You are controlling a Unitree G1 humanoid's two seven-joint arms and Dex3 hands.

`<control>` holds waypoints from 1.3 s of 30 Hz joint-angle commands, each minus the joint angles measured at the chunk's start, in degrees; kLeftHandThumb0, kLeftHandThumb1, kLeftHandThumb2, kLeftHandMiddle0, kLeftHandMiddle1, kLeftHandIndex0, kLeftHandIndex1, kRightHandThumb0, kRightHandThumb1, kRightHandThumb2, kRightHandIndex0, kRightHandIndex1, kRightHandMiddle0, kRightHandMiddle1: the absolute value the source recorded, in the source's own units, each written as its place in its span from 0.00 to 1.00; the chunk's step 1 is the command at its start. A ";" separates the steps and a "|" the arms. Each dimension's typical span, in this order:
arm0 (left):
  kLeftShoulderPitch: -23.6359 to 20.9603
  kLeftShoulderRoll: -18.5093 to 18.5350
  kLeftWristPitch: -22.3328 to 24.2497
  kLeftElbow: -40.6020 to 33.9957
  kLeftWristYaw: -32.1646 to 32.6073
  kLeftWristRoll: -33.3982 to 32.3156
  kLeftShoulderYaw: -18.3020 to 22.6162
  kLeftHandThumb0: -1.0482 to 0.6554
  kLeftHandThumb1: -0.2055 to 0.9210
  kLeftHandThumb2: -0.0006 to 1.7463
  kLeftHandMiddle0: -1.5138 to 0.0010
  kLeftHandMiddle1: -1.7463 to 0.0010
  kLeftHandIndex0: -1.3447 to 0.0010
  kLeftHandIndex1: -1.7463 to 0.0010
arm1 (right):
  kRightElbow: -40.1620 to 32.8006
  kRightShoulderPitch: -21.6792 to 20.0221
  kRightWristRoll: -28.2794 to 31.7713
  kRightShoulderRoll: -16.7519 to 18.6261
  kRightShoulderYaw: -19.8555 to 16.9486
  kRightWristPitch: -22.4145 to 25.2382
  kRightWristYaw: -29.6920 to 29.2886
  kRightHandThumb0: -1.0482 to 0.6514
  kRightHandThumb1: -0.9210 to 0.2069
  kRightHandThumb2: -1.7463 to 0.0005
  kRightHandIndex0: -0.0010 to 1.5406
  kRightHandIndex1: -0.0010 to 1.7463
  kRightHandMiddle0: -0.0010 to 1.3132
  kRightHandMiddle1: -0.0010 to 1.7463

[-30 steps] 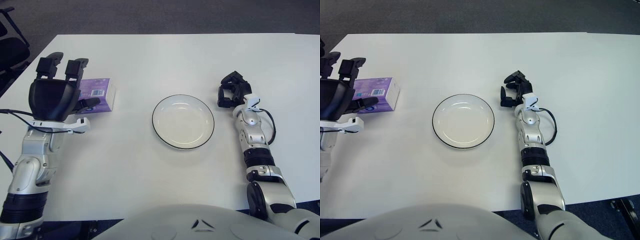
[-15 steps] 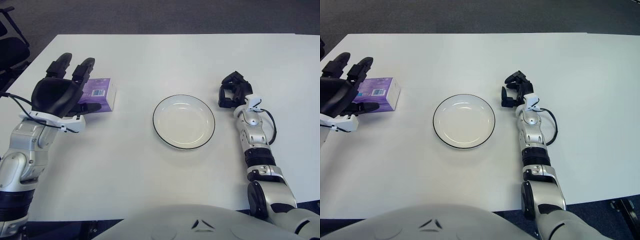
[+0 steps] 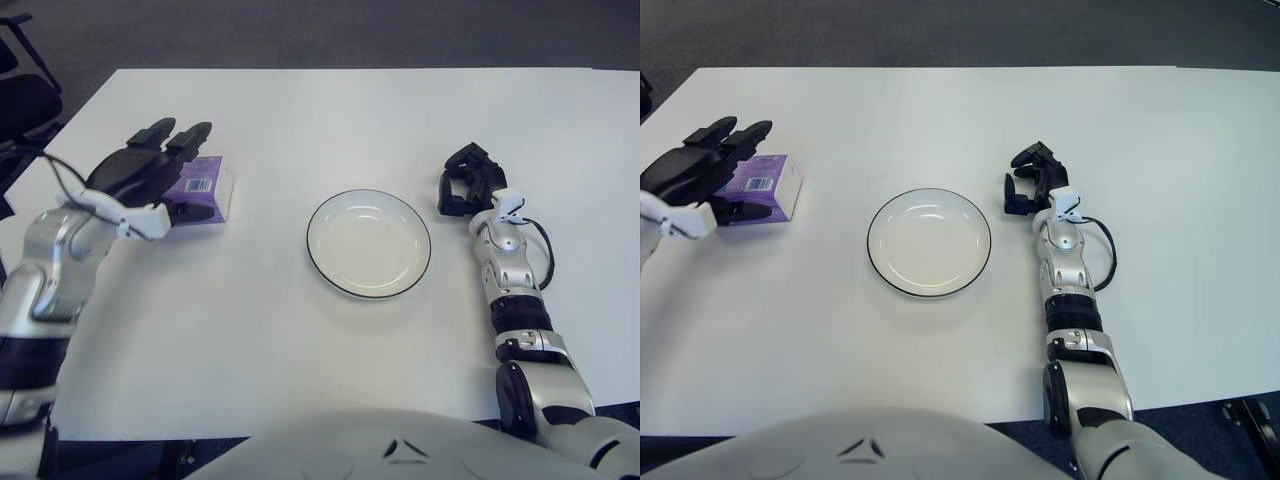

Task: Put the tissue paper into the plate.

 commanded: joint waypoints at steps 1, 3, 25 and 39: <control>-2.29 1.95 -5.19 5.52 -0.68 -2.67 -1.37 0.00 1.00 0.17 1.00 1.00 1.00 1.00 | 5.30 7.51 0.62 1.42 -0.12 2.42 0.23 0.61 0.69 0.13 0.51 0.97 0.37 1.00; -2.77 2.33 -7.86 8.14 -0.16 -3.70 -1.56 0.00 1.00 0.16 1.00 1.00 1.00 1.00 | 5.30 7.53 0.61 1.42 -0.15 2.44 0.21 0.61 0.69 0.13 0.51 0.97 0.37 1.00; -14.40 0.88 -18.80 29.14 9.47 -0.51 -7.45 0.00 0.98 0.09 1.00 1.00 1.00 1.00 | 5.25 7.91 0.12 1.05 0.01 1.94 0.62 0.61 0.68 0.14 0.51 0.97 0.36 1.00; -16.52 0.77 -16.58 32.52 10.83 1.60 -10.47 0.00 0.96 0.07 1.00 1.00 1.00 1.00 | 4.31 8.31 0.26 0.76 0.19 2.56 1.20 0.61 0.68 0.14 0.51 0.96 0.37 1.00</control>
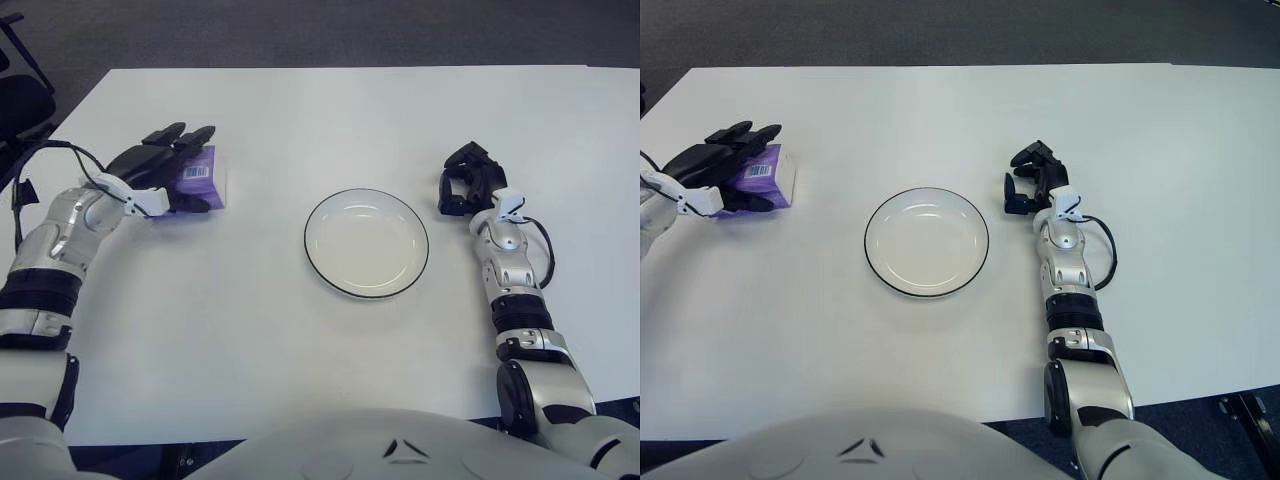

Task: Put the tissue paper into the plate.

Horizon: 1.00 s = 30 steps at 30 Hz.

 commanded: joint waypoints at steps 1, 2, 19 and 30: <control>-1.66 -0.23 1.16 1.08 0.01 0.07 -0.95 0.00 0.96 0.07 1.00 1.00 1.00 1.00 | 4.06 8.36 0.31 1.31 0.26 3.00 0.38 0.61 0.68 0.14 0.51 0.96 0.37 1.00; -1.77 -0.30 1.33 1.26 -0.08 -0.01 -1.09 0.00 0.96 0.07 1.00 1.00 1.00 1.00 | 4.01 8.37 0.31 1.30 0.27 3.09 0.39 0.61 0.68 0.14 0.51 0.96 0.37 1.00; -9.43 -2.06 -1.12 17.21 -3.28 0.77 -7.89 0.00 1.00 0.10 0.99 1.00 1.00 1.00 | 2.42 9.10 0.48 1.08 0.54 4.41 1.38 0.61 0.68 0.15 0.51 0.95 0.36 1.00; -11.25 -1.63 -0.16 19.10 -6.33 1.12 -11.06 0.05 0.93 0.19 0.96 0.62 1.00 0.88 | 1.76 9.42 0.35 0.91 0.64 4.69 1.60 0.61 0.68 0.14 0.52 0.95 0.37 1.00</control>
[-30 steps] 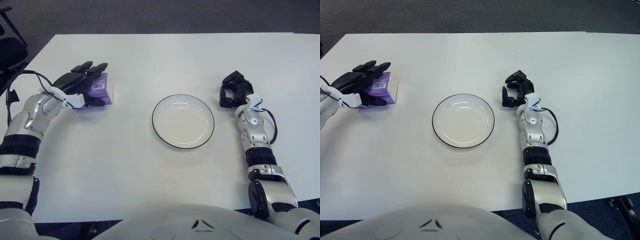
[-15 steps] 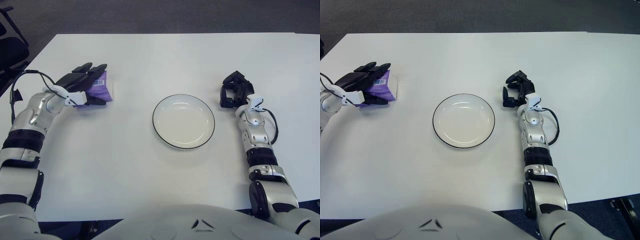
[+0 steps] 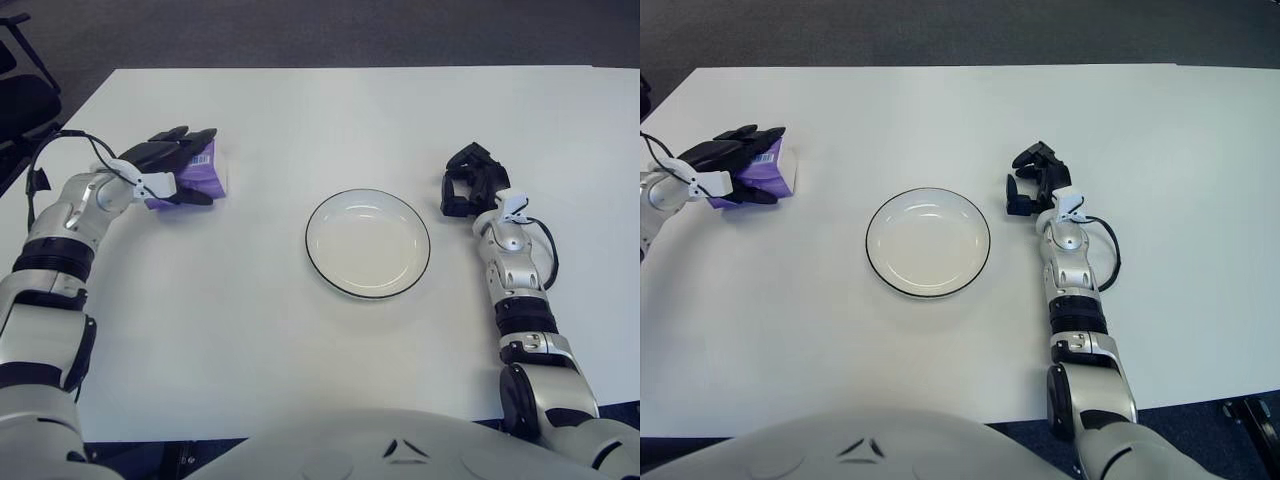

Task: Put the tissue paper into the plate.

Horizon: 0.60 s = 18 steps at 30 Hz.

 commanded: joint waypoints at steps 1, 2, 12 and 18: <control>1.58 -0.34 0.79 2.10 -2.96 1.16 -2.58 0.06 0.91 0.22 0.96 0.52 1.00 0.83 | 4.07 8.34 0.36 1.47 0.49 2.84 0.63 0.61 0.68 0.14 0.52 0.95 0.37 1.00; 1.56 -0.27 0.55 2.15 -2.74 1.23 -2.71 0.06 0.90 0.23 0.96 0.48 1.00 0.81 | 4.06 8.34 0.39 1.47 0.48 2.87 0.70 0.61 0.68 0.14 0.52 0.95 0.37 1.00; 2.13 0.50 -2.75 1.61 2.12 2.14 -3.61 0.22 0.61 0.47 0.64 0.04 0.87 0.08 | 3.93 8.35 0.30 1.43 0.46 3.32 0.83 0.61 0.68 0.14 0.52 0.95 0.37 1.00; 1.83 -0.18 -3.70 2.96 4.59 1.68 -3.65 0.35 0.45 0.57 0.44 0.00 0.59 0.01 | 3.92 8.37 0.20 1.36 0.53 3.40 0.77 0.61 0.68 0.14 0.52 0.95 0.37 1.00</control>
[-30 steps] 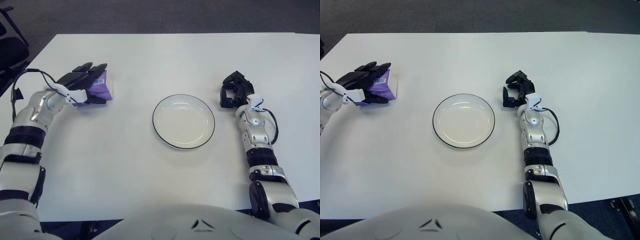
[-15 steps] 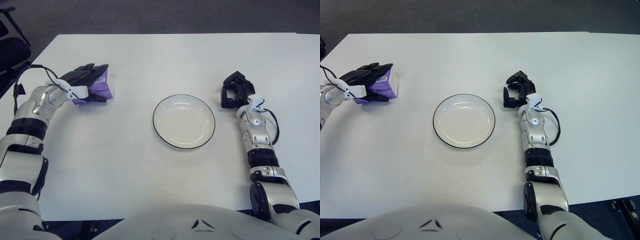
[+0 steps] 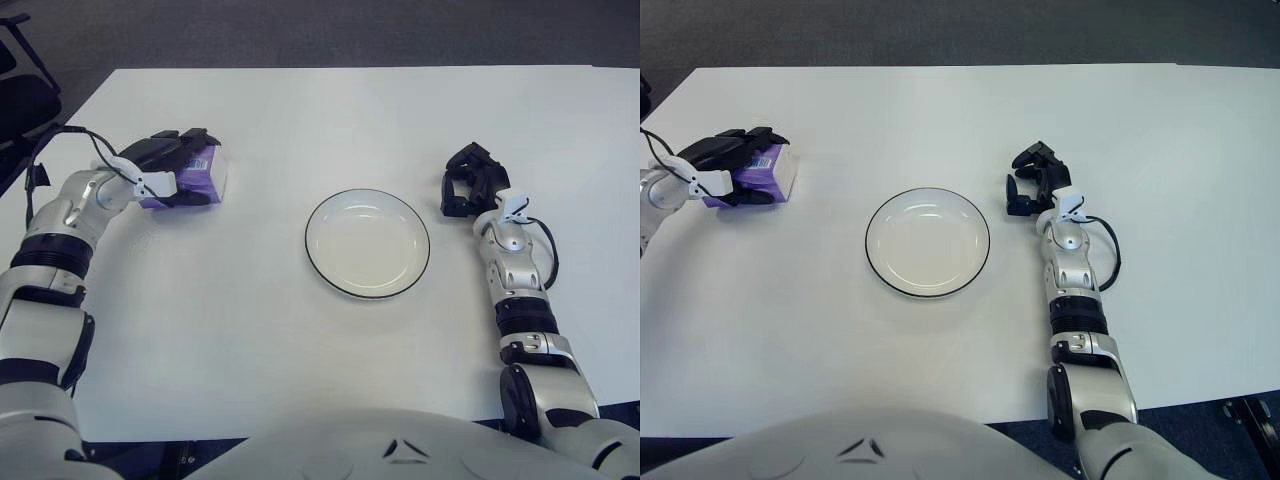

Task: Put the tissue paper into the plate.

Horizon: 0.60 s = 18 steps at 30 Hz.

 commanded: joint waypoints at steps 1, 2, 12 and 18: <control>2.03 -1.17 -0.19 3.37 0.17 1.36 -1.82 0.42 0.41 0.63 0.41 0.00 0.55 0.01 | 4.27 8.29 0.18 1.39 0.43 3.06 0.29 0.61 0.68 0.14 0.52 0.95 0.37 1.00; 1.85 -1.54 -0.05 4.41 0.62 1.04 -1.67 0.44 0.39 0.65 0.40 0.00 0.53 0.00 | 4.29 8.28 0.17 1.37 0.44 3.06 0.29 0.61 0.68 0.14 0.52 0.95 0.37 1.00; 1.94 -2.44 -0.20 4.40 6.63 0.90 -0.96 0.66 0.34 0.81 0.32 0.00 0.39 0.00 | 4.35 8.08 0.42 1.36 0.40 3.37 0.57 0.61 0.68 0.15 0.52 0.94 0.37 1.00; 2.87 -2.43 -0.94 2.58 13.97 2.53 -0.56 0.64 0.37 0.82 0.23 0.00 0.30 0.00 | 4.60 7.99 0.65 1.41 0.19 3.31 0.73 0.61 0.68 0.15 0.52 0.95 0.37 1.00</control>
